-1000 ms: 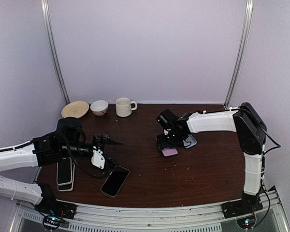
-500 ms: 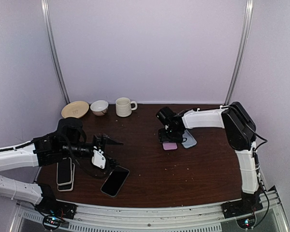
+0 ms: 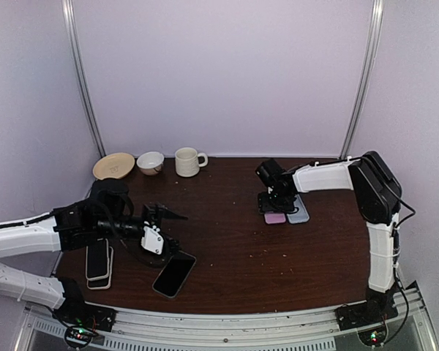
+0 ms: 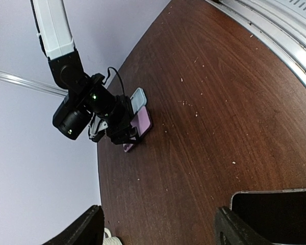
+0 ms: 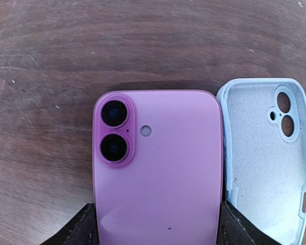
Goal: Take the phone out of the phone case
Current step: Place the phone at the center of the board.
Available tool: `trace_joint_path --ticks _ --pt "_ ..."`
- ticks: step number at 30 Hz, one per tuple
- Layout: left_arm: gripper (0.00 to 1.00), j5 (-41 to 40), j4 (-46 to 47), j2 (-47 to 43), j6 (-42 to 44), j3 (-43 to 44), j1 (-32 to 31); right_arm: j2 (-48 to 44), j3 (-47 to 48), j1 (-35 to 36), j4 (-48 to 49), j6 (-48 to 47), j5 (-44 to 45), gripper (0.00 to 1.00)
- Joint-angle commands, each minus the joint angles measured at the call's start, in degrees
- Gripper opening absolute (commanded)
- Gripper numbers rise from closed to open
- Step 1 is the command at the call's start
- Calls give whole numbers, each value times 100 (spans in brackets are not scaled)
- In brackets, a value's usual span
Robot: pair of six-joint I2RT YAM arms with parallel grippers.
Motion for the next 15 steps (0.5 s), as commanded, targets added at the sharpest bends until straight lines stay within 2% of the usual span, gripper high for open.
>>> trace_joint_path --ticks 1,7,10,13,14,15 --pt "77 -260 364 135 -354 51 -8 -362 -394 -123 -447 -378 648 70" --pt "81 -828 979 260 -956 -16 -8 -630 -378 -130 -519 -497 586 99" --pt "81 -1277 944 465 -1526 262 -2 -759 -262 -125 -663 -500 479 100" --pt "83 -1714 313 690 -2228 853 -4 -920 -101 -122 -910 -490 447 100" --pt "86 -1866 73 750 -2481 1060 -8 -1010 -93 -115 -936 -495 468 99" --pt "94 -2051 -125 795 -2698 1238 -8 -1118 -109 -119 -917 -499 505 99"
